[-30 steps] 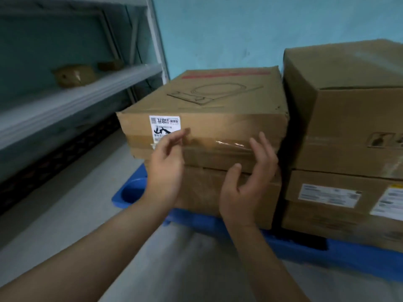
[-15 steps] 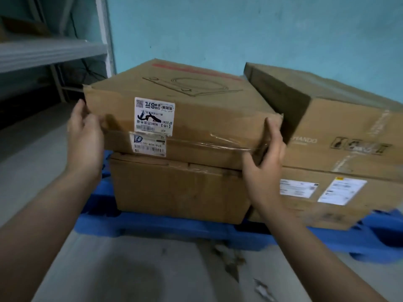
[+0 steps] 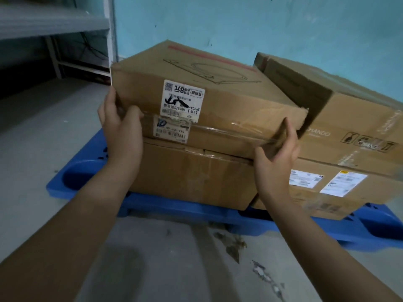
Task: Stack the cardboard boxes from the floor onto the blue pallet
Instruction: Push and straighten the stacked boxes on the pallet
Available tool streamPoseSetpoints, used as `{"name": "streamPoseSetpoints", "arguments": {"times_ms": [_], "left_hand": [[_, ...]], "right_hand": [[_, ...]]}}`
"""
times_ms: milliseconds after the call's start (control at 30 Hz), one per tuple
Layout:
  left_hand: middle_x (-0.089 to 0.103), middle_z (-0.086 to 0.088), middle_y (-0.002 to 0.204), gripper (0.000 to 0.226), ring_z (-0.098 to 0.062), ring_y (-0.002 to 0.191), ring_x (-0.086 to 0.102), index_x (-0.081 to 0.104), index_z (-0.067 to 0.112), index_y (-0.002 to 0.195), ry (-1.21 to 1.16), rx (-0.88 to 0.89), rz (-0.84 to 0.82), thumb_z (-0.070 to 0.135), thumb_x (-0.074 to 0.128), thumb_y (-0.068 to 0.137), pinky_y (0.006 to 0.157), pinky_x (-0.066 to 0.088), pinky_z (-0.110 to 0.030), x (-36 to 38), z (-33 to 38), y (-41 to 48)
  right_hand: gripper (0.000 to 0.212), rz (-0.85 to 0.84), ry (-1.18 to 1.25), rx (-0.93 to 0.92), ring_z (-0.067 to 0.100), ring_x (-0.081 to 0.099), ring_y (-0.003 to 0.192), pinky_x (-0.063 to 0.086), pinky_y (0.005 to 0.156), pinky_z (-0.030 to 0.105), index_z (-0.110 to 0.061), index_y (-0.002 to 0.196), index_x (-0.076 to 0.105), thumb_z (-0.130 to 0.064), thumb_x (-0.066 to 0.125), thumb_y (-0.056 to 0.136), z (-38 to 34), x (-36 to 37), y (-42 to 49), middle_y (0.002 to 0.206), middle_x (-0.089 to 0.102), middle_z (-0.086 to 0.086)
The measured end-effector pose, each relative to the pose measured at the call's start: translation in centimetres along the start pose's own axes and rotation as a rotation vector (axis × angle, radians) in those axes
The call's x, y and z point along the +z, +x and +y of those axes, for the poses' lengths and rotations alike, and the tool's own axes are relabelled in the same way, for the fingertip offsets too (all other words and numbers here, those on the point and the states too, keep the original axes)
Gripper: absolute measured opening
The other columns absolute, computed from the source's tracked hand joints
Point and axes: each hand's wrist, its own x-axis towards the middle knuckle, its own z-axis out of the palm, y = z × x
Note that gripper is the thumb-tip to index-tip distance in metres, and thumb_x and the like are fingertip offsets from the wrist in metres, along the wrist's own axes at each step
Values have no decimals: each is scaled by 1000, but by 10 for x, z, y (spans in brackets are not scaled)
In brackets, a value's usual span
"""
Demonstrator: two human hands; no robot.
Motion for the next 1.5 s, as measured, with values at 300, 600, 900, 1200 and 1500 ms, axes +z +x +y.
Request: {"name": "streamPoseSetpoints", "arguments": {"times_ms": [300, 600, 900, 1200, 1500], "left_hand": [[13, 0, 162, 66, -19, 146, 22, 18, 31, 155, 274, -59, -78, 18, 42, 94, 117, 20, -38, 8, -23, -26], [12, 2, 162, 73, -22, 146, 22, 10, 37, 155, 331, -117, -82, 16, 45, 94, 115, 24, -44, -5, -66, -44], [9, 6, 162, 86, -21, 145, 22, 6, 46, 152, 317, -91, -131, 11, 53, 89, 111, 27, -46, -12, -79, -46], [1, 6, 164, 92, -26, 149, 13, -1, 44, 152, 329, -153, -150, 9, 54, 88, 116, 21, -55, -7, -74, -50], [14, 8, 161, 62, -19, 147, 20, 29, 37, 148, 302, -103, -151, 25, 48, 90, 117, 22, -45, 13, -38, -70]], "right_hand": [[79, -122, -35, 112, 17, 10, 152, 22, 121, 44, -35, 154, 23, -4, 56, 90, 22, -8, -36, 165, 5, 0], [81, -183, -90, 122, 19, 18, 148, 15, 115, 27, -27, 154, 25, 3, 59, 87, 55, -14, -62, 160, 17, 5], [90, -251, -84, 216, 19, 18, 147, 20, 113, 27, -32, 157, 11, -3, 62, 89, 62, -11, -65, 160, 6, -1], [89, -276, -88, 264, 19, 24, 144, 32, 117, 38, -37, 158, 10, -7, 62, 91, 59, -19, -62, 158, 5, -5], [68, -173, 48, 233, 4, 29, 132, 29, 104, 22, -32, 153, 29, -12, 58, 94, 22, -27, -46, 153, 18, -10]]}}
